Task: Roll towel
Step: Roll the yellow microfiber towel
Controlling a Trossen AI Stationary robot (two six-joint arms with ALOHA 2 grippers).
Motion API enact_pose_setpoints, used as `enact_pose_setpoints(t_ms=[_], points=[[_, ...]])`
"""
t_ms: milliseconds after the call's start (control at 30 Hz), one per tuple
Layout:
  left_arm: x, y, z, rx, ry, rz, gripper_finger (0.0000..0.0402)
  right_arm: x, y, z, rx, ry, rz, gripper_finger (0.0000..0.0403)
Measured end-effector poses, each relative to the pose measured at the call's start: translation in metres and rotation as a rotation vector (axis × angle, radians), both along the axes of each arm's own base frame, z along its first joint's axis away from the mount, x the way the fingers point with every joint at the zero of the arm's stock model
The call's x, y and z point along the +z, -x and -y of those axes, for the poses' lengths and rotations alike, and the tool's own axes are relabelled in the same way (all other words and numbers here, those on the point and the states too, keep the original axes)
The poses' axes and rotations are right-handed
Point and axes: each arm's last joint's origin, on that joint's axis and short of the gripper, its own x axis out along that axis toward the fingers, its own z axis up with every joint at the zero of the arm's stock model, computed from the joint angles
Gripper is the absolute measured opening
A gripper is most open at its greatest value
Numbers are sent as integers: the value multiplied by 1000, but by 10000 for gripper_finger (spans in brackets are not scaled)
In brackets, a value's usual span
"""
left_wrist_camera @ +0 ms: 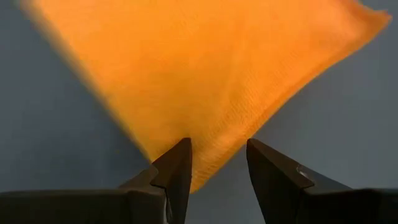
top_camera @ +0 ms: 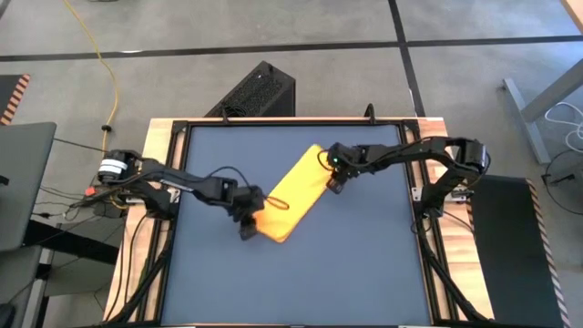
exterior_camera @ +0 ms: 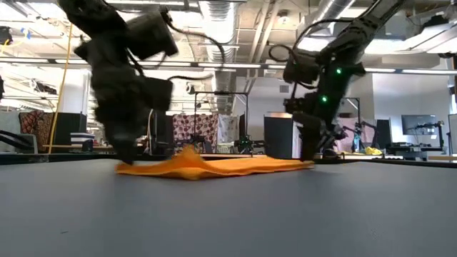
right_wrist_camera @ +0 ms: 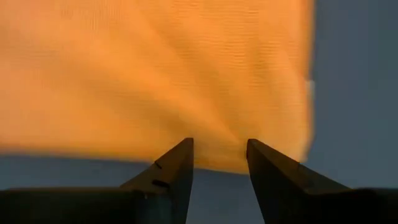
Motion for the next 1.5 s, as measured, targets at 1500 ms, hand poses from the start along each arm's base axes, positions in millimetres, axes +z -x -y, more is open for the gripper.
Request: enact_pose_setpoints(t_ms=[1500], points=[[-15, 14, 8, 51, -145, 101, 142, -21, -57, -33, 213, -132, 116, 175]])
